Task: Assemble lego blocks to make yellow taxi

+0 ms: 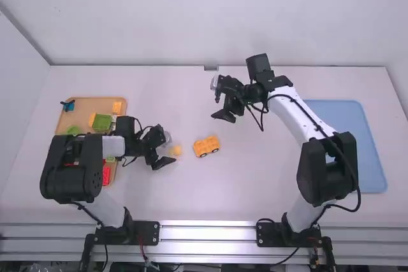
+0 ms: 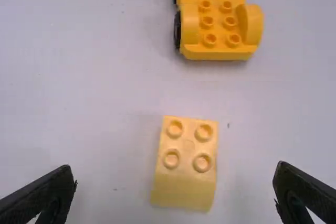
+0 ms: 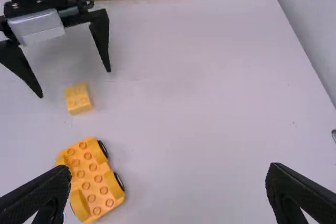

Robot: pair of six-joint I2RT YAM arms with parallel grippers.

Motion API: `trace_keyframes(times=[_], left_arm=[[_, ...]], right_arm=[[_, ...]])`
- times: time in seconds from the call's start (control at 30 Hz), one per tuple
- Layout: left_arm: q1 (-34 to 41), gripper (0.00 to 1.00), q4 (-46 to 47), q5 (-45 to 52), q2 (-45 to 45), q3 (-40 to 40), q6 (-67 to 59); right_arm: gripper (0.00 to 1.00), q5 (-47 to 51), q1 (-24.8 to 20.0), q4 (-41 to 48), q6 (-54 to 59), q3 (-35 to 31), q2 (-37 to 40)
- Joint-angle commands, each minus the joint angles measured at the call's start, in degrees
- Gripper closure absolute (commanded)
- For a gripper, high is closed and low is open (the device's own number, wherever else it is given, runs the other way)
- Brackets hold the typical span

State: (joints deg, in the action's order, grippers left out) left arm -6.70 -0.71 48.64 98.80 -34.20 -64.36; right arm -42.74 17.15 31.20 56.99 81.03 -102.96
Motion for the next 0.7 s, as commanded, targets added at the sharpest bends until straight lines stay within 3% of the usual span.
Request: trace_keyframes(times=[0.0,0.3,0.6,0.67], left_arm=[[-1.3,0.01,-2.2,4.9,-0.4,1.4,-3.0],[-1.4,0.01,-4.3,6.8,3.3,0.6,-4.7],[-1.4,0.0,-4.9,9.4,9.0,-1.3,-7.7],[-1.1,0.08,-6.3,8.9,9.1,-0.9,-7.6]], right_arm=[[0.02,-3.4,0.0,0.4,0.5,0.2,-0.3],[0.01,-22.1,-2.5,10.1,16.8,-1.5,-0.6],[0.01,-25.4,-2.5,4.6,16.0,-7.1,-0.6],[0.01,-25.4,-2.6,2.9,14.6,-7.8,-0.6]])
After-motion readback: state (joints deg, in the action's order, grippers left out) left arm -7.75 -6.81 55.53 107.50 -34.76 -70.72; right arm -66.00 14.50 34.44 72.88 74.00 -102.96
